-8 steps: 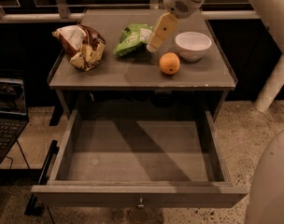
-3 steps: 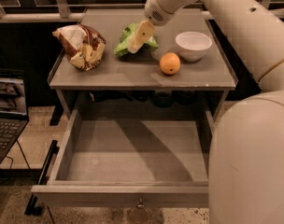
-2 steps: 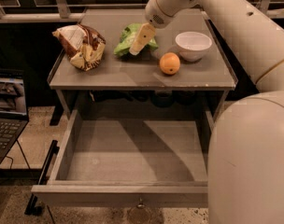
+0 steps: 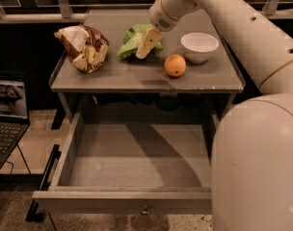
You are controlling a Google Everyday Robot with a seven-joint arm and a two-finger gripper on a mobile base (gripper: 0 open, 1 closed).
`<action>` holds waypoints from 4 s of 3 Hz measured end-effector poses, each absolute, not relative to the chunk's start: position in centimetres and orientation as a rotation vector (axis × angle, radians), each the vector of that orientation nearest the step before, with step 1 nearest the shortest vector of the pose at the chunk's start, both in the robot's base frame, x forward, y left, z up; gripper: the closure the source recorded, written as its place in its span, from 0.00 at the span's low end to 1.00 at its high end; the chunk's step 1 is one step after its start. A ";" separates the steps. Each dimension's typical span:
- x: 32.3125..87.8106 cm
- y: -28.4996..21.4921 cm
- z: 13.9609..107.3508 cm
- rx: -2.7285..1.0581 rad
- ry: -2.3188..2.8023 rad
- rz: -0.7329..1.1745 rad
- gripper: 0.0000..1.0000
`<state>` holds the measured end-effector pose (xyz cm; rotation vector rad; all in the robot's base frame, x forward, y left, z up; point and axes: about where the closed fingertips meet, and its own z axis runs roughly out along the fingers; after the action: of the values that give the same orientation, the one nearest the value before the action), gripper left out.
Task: Place green rice chip bag into top drawer
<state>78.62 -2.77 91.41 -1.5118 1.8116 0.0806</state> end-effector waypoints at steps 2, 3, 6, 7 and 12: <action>79.8 -2.3 90.2 -1.543 1.814 0.075 0.00; 80.0 -2.1 88.6 -1.573 1.856 0.108 0.00; 80.1 -1.7 85.8 -1.624 1.945 0.169 0.41; 80.1 -1.7 85.8 -1.625 1.945 0.169 0.64; 77.7 -1.4 90.6 -1.751 1.845 0.143 1.00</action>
Offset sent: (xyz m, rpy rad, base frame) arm 0.0191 0.0023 -0.0136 -0.0374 0.0294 0.0178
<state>77.72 -1.44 90.56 -1.7510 1.8449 0.1426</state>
